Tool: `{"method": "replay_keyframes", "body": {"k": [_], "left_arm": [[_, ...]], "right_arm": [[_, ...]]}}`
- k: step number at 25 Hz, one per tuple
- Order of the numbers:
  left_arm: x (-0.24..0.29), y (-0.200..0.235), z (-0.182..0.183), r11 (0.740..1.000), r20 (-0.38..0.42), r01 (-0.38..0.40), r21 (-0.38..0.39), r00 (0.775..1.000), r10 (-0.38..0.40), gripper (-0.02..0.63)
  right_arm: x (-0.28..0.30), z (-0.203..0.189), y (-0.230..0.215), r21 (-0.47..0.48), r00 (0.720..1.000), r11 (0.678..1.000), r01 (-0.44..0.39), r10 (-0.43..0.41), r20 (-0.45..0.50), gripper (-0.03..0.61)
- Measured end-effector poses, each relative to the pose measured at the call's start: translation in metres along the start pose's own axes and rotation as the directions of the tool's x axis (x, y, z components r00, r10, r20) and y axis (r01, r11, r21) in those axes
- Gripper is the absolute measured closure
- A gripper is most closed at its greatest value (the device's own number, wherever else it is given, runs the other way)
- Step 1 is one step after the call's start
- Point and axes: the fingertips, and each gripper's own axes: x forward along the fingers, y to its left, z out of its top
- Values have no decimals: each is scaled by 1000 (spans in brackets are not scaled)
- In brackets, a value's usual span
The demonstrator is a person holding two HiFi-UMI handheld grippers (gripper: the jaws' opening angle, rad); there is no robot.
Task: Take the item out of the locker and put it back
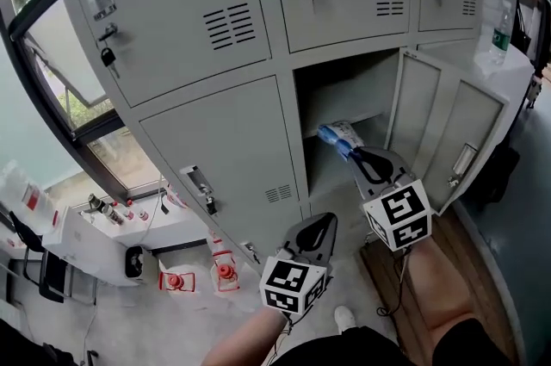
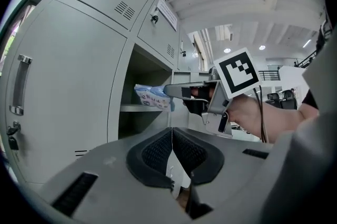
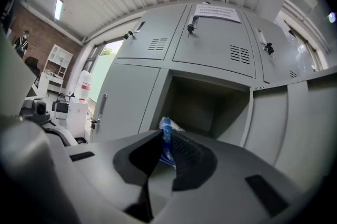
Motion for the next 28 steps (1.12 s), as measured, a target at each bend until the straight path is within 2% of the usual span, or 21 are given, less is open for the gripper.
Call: {"method": "replay_keyframes", "body": {"k": [6,15,28], "left_arm": [[33,16,4,1000,-1,-27,9,1000,27,595],[72,38,8,998,-8,-67,21,998,67,595],[107,50,7,996,-18,-91,8,996,91,595]], "right_arm": [[47,6,-31,-40,1000,999,-24,24,10,483],[113,-9,-60,-77,997,995,-64,61,-36,483],[161,-21,-79,-139,992,985,-106,96,-80,483]]}}
